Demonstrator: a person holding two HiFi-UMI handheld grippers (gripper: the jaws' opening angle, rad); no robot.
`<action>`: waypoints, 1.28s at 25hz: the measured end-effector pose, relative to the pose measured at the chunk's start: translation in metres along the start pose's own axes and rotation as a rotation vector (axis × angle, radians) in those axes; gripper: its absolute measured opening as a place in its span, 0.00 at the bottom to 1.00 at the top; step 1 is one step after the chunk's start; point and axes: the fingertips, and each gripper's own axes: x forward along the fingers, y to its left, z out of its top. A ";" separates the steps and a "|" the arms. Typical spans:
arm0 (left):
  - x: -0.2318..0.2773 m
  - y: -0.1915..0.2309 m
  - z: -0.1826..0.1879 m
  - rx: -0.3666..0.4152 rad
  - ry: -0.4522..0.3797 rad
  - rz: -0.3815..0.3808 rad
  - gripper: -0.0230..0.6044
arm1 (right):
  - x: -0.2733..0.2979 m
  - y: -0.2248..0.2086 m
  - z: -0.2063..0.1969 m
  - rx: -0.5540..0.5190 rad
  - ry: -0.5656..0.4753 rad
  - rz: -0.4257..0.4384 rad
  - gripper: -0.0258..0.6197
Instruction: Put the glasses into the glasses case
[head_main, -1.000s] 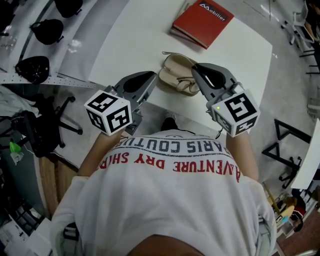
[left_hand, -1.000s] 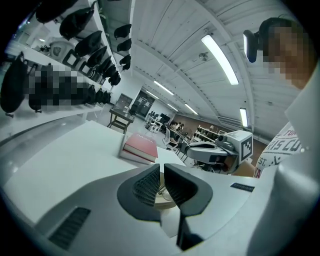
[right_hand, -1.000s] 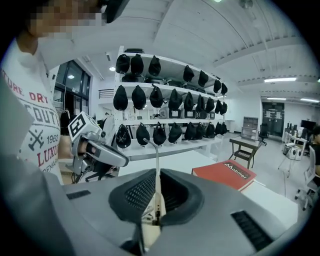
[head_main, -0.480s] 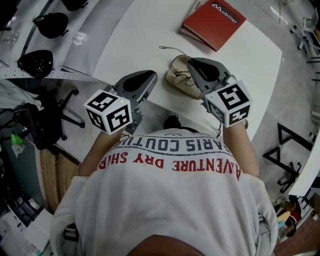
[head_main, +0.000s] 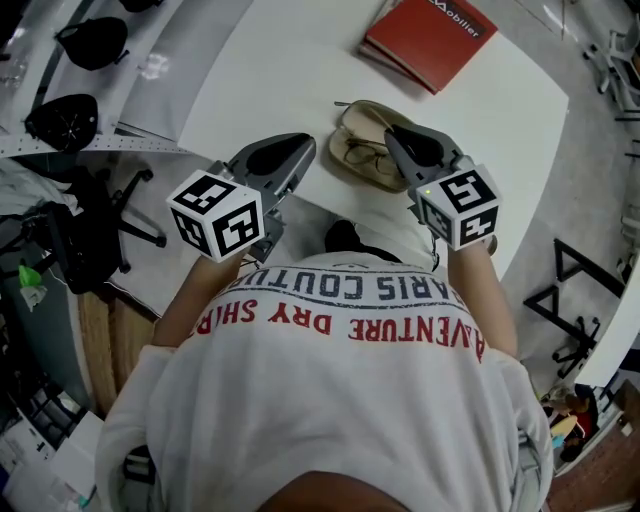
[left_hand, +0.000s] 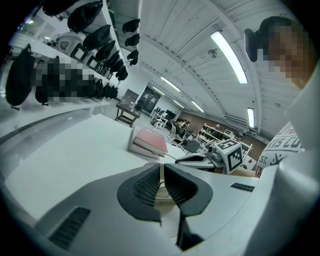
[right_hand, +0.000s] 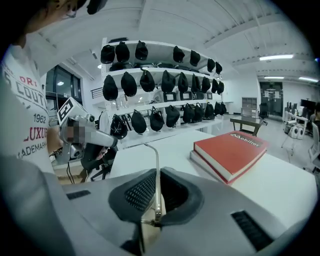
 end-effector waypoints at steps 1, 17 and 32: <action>0.002 0.000 -0.002 -0.001 0.005 -0.003 0.11 | 0.001 -0.002 -0.006 0.007 0.008 0.000 0.10; 0.017 -0.004 -0.020 -0.012 0.050 -0.008 0.11 | 0.019 0.002 -0.069 -0.114 0.207 0.060 0.10; -0.004 -0.017 -0.027 0.011 0.040 -0.016 0.11 | 0.004 0.019 -0.062 -0.097 0.166 0.045 0.34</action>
